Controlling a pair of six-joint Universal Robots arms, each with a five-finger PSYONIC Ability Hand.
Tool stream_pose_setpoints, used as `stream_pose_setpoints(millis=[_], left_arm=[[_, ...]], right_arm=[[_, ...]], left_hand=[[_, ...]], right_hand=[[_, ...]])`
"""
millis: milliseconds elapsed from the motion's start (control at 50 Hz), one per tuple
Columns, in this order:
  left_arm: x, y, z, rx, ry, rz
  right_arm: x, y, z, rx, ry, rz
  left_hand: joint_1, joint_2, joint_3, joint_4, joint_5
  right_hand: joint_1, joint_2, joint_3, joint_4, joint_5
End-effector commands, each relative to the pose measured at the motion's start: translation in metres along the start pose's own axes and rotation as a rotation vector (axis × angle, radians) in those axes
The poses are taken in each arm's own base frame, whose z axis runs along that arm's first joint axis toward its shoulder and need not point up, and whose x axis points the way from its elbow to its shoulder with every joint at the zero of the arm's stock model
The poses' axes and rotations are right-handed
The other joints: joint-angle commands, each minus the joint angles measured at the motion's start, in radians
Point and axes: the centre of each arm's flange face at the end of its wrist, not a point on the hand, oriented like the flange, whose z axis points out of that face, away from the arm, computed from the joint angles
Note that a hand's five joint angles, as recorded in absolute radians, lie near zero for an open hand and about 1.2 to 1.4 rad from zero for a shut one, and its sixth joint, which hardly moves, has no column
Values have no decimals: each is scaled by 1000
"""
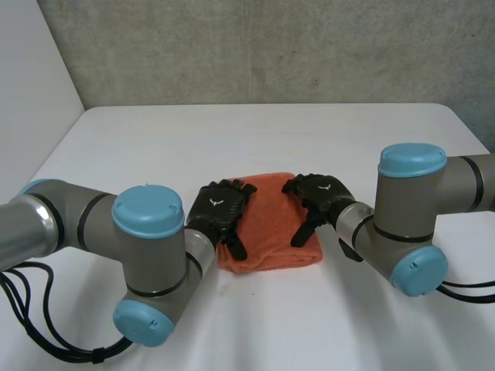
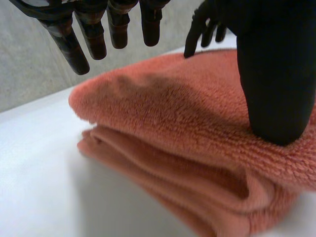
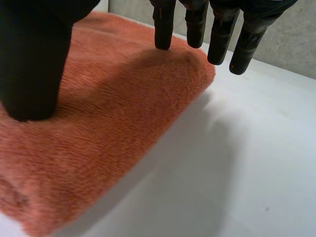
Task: Fold the laundry
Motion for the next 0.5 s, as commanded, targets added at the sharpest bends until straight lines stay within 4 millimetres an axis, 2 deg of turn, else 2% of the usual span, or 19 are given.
stream_pose_setpoints(millis=[20,40,60,80,100,120,140,160,180,200,220,240,260,320,360,380,400,420,500], left_arm=[[-6,1,-4,-39,-25,117],[-11,-4,-4,-28,-46,139],[-11,-4,-4,-28,-46,139],[-15,-14,-6,-4,-66,146],[-17,-28,-9,31,-79,144],[-18,-28,-9,31,-79,144],[-19,-43,-13,72,-87,140],[-19,-43,-13,72,-87,140],[-20,-59,-18,114,-93,135],[-22,-75,-24,158,-99,132],[-22,-75,-24,159,-99,132],[-25,-92,-31,205,-112,127],[-31,-109,-38,250,-129,122],[-39,-124,-44,290,-152,117],[-58,-145,-54,345,-207,111],[-58,-145,-54,345,-207,111],[-65,-155,-60,370,-230,108],[-73,-167,-69,397,-253,105],[-89,-183,-84,418,-296,101]], right_arm=[[11,-24,-3,33,31,-88],[11,-24,-3,33,31,-88],[11,-38,-9,68,37,-94],[11,-49,-14,96,44,-100],[11,-49,-14,96,44,-100],[12,-61,-21,130,53,-107],[12,-61,-21,130,53,-107],[13,-75,-29,166,63,-110],[13,-88,-37,203,71,-112],[13,-88,-37,204,71,-112],[16,-101,-47,240,90,-117],[22,-113,-56,275,120,-119],[22,-113,-56,275,120,-119],[37,-132,-71,327,203,-117],[43,-141,-79,352,247,-113],[47,-152,-90,385,287,-113],[50,-160,-101,410,318,-113],[50,-160,-101,410,319,-113],[63,-170,-121,446,375,-111]], left_hand=[[-7,10,5,6,-28],[-7,10,5,6,-28],[-7,10,5,6,-28],[-7,10,5,6,-28],[-7,10,5,6,-28],[-7,10,5,6,-28],[-7,10,5,6,-28],[-7,10,5,6,-28],[-7,10,5,6,-28],[-7,10,5,6,-28],[-7,10,5,6,-28],[-7,10,5,6,-28],[-7,10,5,6,-28],[-7,10,5,6,-28],[-7,10,5,6,-28],[-7,10,5,6,-28],[-7,10,5,6,-28],[-7,10,5,6,-28],[-7,10,5,6,-28]], right_hand=[[-40,-48,-42,-62,-69],[-40,-48,-42,-62,-69],[-40,-48,-42,-62,-69],[-40,-48,-42,-62,-69],[-40,-48,-42,-62,-69],[-40,-48,-42,-62,-69],[-40,-48,-42,-62,-69],[-40,-48,-42,-62,-69],[-40,-48,-42,-62,-69],[-40,-48,-42,-62,-69],[-40,-48,-42,-62,-69],[-40,-48,-42,-62,-69],[-40,-48,-42,-62,-69],[-40,-48,-42,-62,-69],[-40,-48,-42,-62,-69],[-40,-48,-42,-62,-69],[-40,-48,-42,-62,-69],[-40,-48,-42,-62,-69],[-40,-48,-42,-62,-69]])
